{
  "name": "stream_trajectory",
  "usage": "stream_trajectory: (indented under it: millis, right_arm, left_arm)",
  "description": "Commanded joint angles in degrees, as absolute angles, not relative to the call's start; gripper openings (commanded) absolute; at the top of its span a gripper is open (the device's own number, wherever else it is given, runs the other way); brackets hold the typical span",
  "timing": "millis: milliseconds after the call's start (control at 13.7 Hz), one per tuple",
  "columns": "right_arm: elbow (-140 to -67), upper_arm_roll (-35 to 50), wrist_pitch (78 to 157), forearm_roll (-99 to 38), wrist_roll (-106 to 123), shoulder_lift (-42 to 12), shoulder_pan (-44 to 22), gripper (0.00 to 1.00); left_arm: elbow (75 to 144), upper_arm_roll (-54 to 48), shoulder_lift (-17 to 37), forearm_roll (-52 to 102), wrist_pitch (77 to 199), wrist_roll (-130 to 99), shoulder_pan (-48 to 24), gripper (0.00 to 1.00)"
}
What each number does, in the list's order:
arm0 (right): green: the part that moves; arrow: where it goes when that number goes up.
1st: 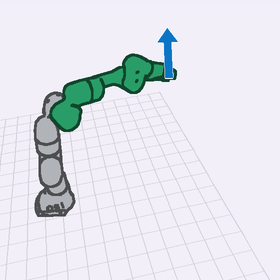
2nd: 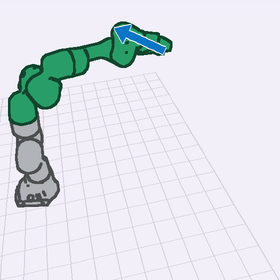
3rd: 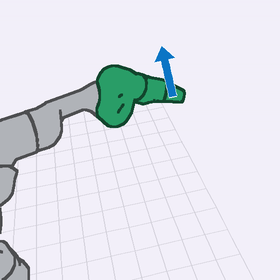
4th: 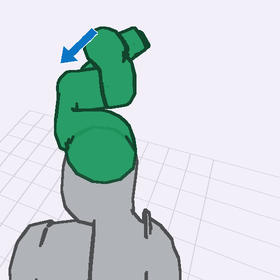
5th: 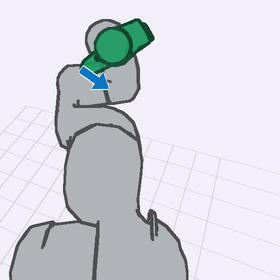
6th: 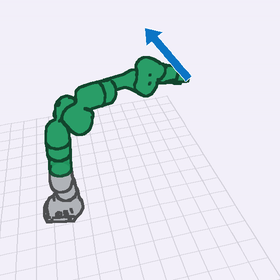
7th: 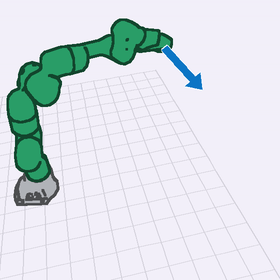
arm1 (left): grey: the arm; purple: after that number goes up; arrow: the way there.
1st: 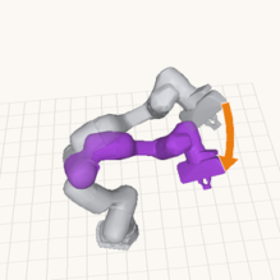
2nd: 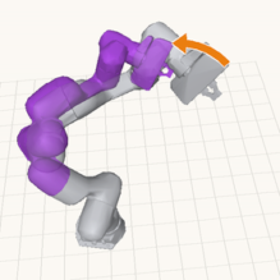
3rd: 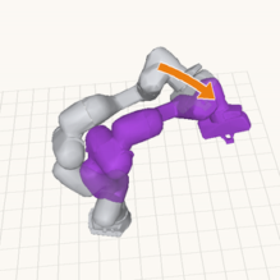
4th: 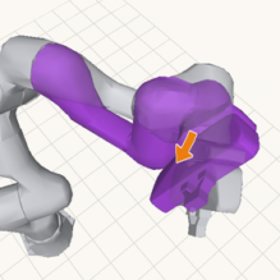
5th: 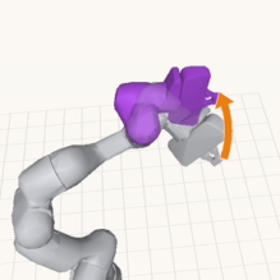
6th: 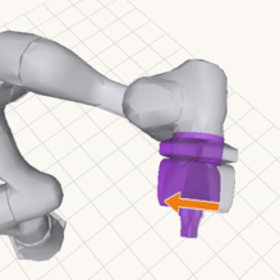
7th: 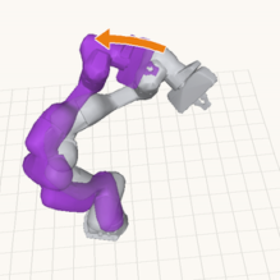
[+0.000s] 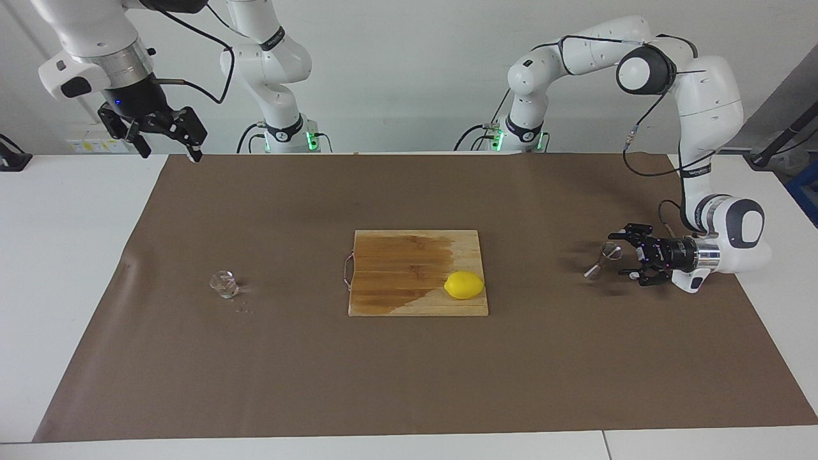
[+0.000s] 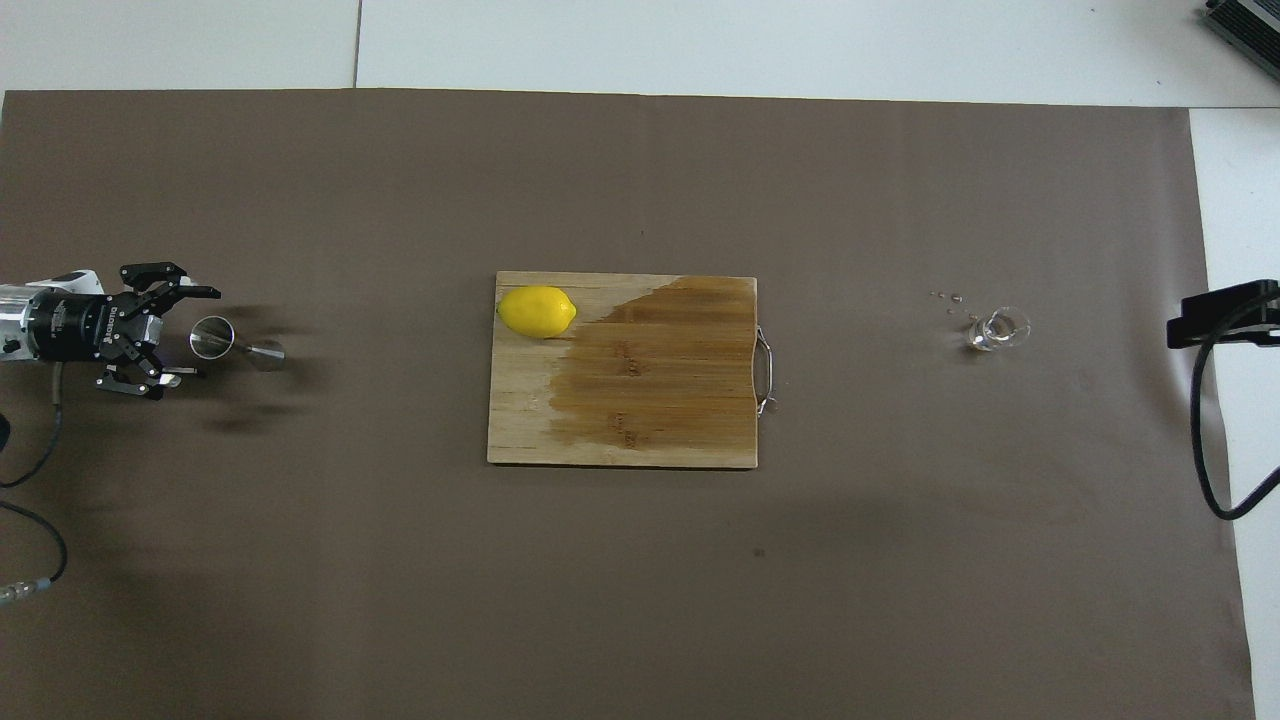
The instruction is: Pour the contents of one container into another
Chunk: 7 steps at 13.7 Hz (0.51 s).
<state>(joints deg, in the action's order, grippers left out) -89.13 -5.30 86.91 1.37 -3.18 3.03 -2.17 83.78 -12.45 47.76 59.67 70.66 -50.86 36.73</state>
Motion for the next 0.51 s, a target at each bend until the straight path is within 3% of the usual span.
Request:
stream_trajectory:
  millis: [0, 438]
  right_arm:
    - [-90.88, -5.01, 87.80, 1.76, -3.25, 4.39, -2.11, 1.00]
    - [-90.88, -5.01, 87.80, 1.76, -3.34, 4.39, -2.11, 1.00]
  left_arm:
    - [84.99, -12.83, 47.55, 59.15, 71.63, -48.87, 37.35, 1.00]
    - [86.13, -12.83, 47.55, 59.50, 71.72, -48.52, 37.27, 1.00]
